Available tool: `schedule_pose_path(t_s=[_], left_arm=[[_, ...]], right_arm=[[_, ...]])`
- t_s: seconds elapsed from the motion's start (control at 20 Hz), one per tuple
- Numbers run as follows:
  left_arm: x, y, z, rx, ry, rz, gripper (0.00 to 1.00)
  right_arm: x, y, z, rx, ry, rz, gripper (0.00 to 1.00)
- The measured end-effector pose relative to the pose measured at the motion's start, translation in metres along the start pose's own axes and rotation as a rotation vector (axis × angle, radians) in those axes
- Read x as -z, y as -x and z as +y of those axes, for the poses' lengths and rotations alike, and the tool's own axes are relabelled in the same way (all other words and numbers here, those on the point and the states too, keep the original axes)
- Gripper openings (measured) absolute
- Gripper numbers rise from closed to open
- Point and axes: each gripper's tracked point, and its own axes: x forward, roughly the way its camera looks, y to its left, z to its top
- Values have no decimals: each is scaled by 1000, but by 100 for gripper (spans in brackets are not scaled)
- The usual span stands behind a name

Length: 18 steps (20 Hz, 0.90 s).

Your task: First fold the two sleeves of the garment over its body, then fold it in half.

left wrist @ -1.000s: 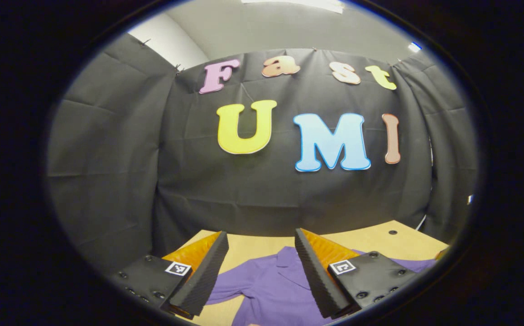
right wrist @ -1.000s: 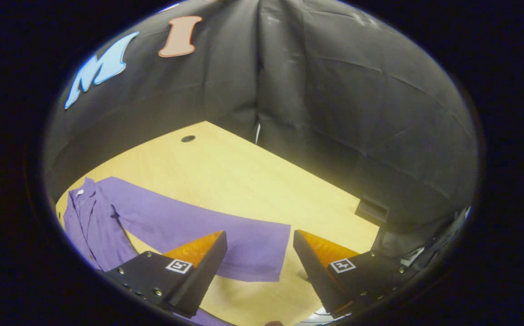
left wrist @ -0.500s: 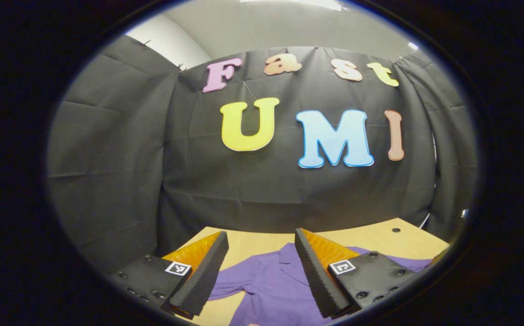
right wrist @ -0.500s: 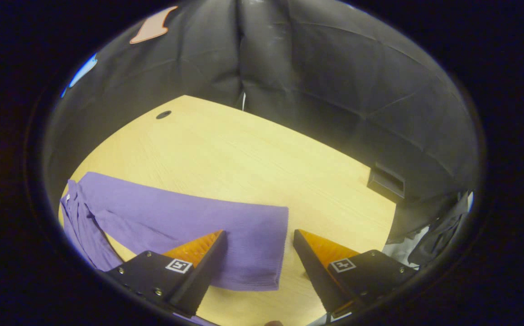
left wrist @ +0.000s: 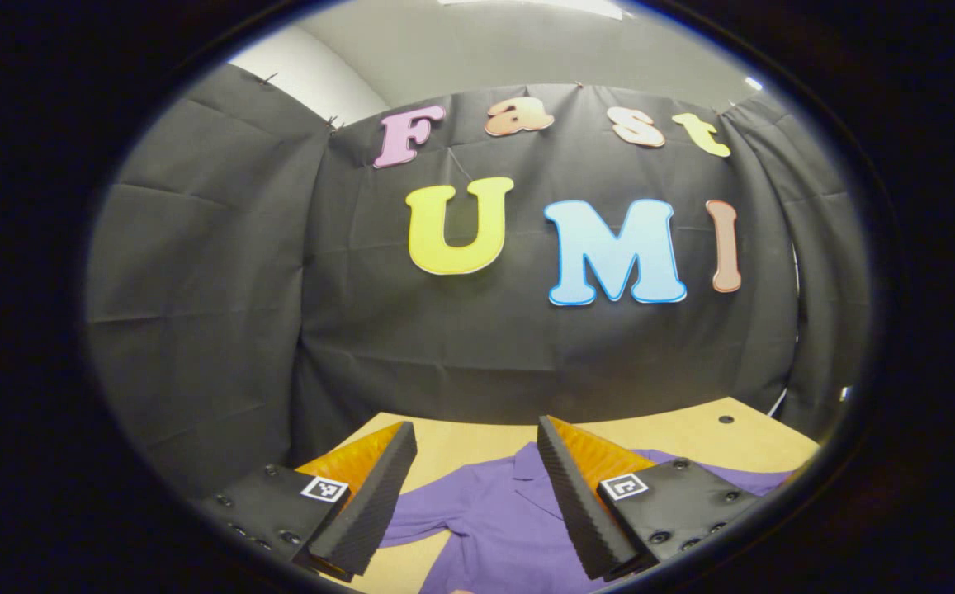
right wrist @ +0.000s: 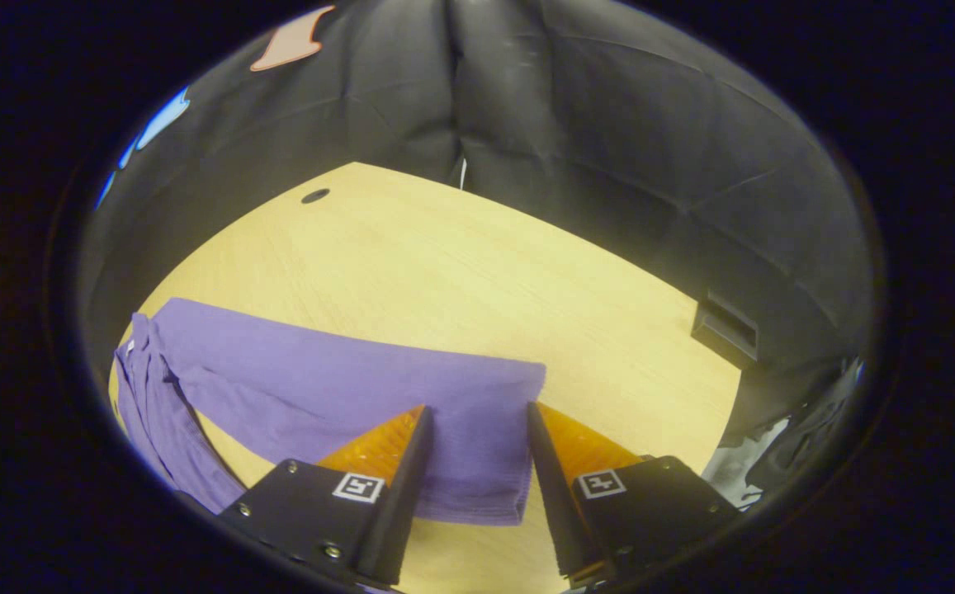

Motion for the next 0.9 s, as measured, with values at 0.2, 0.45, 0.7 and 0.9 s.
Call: schedule_pose_path(t_s=[0.2,0.45,0.7,0.9], left_arm=[[-4,-1,-3,12,-4,-8,93],[-5,-3,4,6,-8,-16,92],[-6,-1,15,-8,-14,-17,95],[0,0,26,-19,9,-11,92]], right_arm=[[-2,3,8,-25,-62,-14,24],[-11,4,8,-55,-54,-37,6],[-31,12,14,-117,-80,-96,2],[-71,43,47,-214,-77,-177,2]])
